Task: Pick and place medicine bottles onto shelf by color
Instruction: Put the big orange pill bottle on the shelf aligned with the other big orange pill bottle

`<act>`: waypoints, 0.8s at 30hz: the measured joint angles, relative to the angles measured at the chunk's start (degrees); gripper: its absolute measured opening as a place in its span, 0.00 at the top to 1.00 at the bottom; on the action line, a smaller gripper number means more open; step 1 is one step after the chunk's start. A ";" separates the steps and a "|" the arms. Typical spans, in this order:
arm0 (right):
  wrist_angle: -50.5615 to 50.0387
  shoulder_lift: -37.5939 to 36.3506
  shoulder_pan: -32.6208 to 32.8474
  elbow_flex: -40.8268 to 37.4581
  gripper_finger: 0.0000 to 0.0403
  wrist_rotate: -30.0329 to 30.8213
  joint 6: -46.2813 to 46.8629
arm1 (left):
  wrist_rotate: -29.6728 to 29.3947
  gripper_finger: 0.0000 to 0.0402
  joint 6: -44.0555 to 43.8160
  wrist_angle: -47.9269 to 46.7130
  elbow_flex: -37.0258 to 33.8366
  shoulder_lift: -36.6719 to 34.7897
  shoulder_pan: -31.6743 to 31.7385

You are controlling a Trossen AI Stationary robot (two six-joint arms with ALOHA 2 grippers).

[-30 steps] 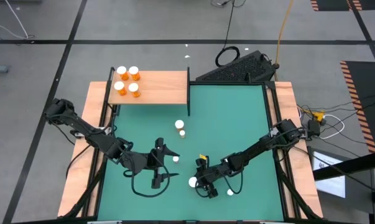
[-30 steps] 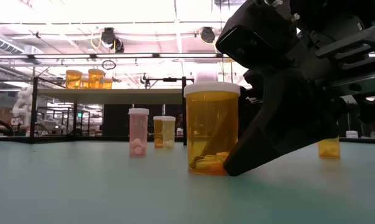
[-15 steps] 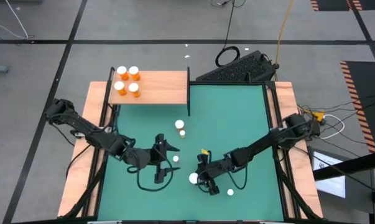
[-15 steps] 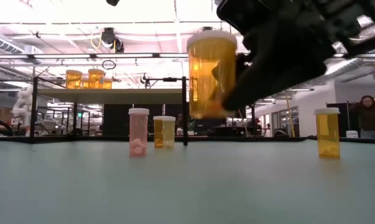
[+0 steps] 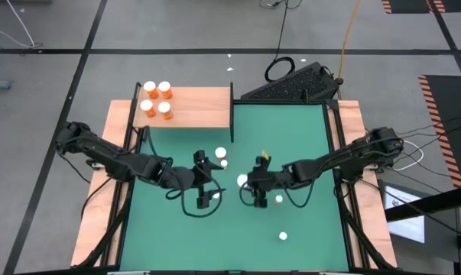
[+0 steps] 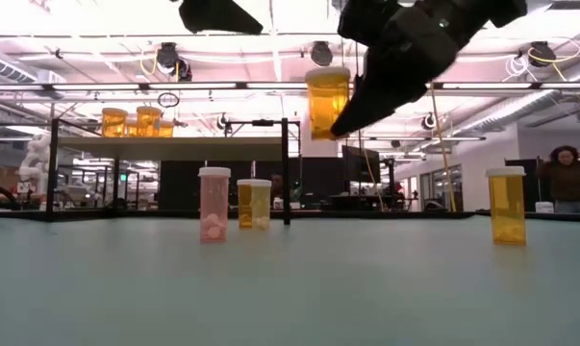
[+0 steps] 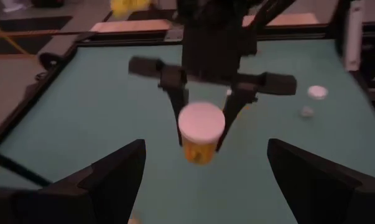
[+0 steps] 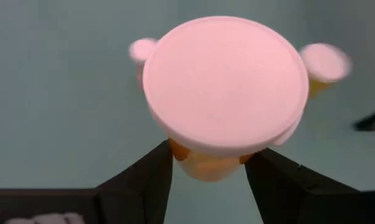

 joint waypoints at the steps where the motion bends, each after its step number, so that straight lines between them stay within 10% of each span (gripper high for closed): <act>1: -0.50 -0.61 -0.52 0.01 0.55 0.63 0.02 | 0.00 0.15 0.10 -0.36 0.00 0.00 0.67; 24: 2.32 -1.80 -8.44 0.62 0.55 -2.03 -5.31 | 7.61 0.13 9.53 1.18 0.84 2.91 6.86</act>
